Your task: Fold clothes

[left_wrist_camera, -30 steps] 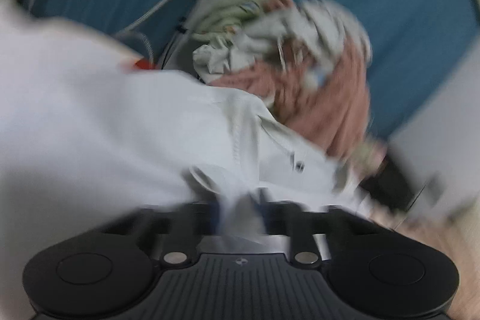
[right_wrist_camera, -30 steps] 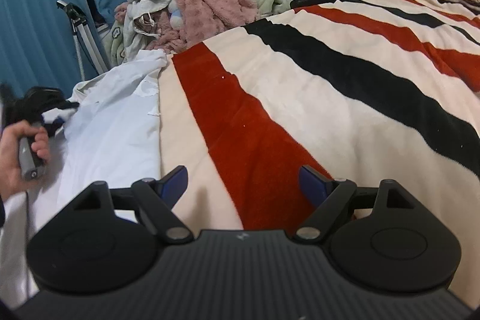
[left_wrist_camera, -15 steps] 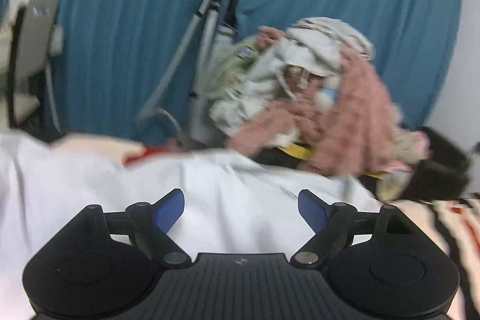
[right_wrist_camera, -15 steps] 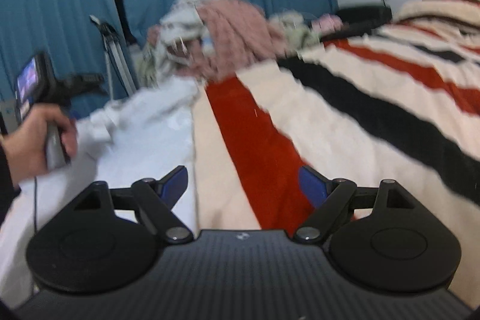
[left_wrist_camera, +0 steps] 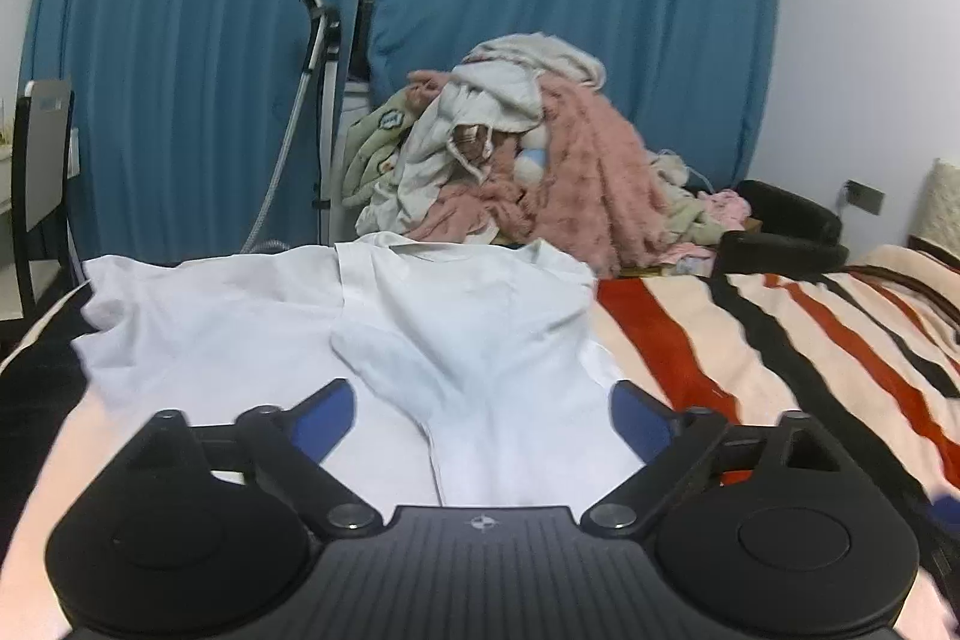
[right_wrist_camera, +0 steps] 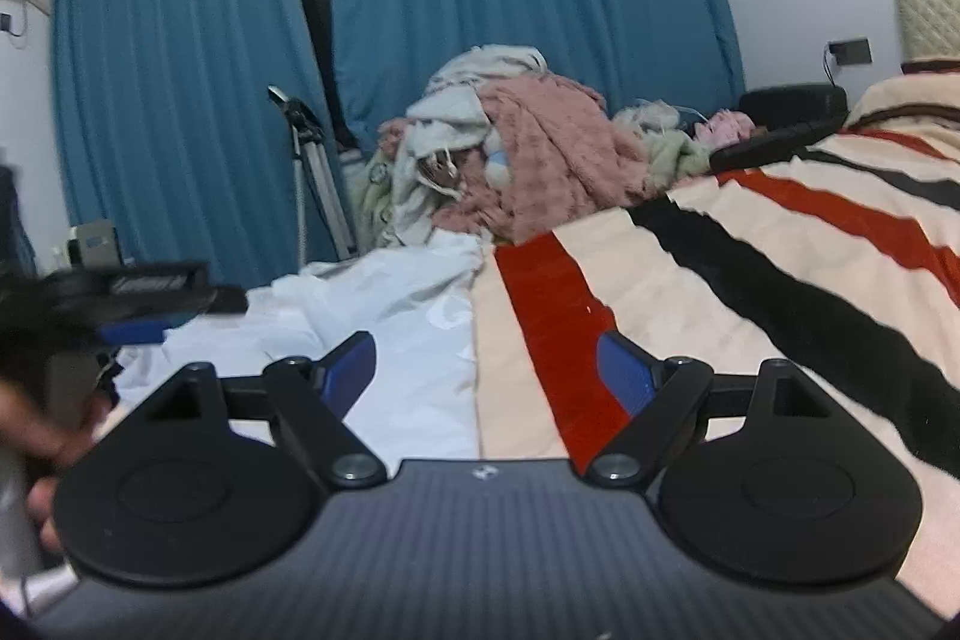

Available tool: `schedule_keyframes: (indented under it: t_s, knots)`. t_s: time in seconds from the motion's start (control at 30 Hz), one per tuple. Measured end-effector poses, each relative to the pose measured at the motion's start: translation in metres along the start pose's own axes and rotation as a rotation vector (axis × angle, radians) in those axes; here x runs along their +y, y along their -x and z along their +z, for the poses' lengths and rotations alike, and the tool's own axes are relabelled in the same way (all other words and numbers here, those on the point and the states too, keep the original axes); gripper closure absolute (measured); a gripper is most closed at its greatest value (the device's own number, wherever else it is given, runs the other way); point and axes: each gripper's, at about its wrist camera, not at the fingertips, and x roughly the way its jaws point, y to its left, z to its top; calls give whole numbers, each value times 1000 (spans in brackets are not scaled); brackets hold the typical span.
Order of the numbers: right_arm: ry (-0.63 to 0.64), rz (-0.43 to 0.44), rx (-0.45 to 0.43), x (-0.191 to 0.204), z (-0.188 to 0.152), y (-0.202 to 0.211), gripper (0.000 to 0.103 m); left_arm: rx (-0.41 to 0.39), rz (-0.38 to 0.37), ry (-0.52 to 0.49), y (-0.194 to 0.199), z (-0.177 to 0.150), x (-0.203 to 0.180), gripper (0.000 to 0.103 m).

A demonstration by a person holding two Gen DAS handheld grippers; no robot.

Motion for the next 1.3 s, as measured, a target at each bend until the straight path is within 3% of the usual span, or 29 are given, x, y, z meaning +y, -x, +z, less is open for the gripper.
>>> schedule_keyframes:
  t_s: [0.17,0.3,0.4,0.67,0.97,1.2,1.3]
  knots:
    - [2,31,11,4,5,8,21,30,8,-48,55,-19,-14,1]
    - [5,53,37,9,7,14,21,-3,36,-62,93,-30,-18,0]
    - [32,66,29,16,8,23,21,1,74,-54,112,-40,-20,0]
    - [91,106,19,33,4,41,21,-32,50,-20,152,-57,-18,0]
    - [81,84,39,32,2,37,21,-11,37,94,154,-52,2,0]
    - [83,61,53,30,-1,35,21,23,9,134,160,-43,24,0]
    - [89,56,74,31,-4,29,21,22,20,98,160,-40,27,0]
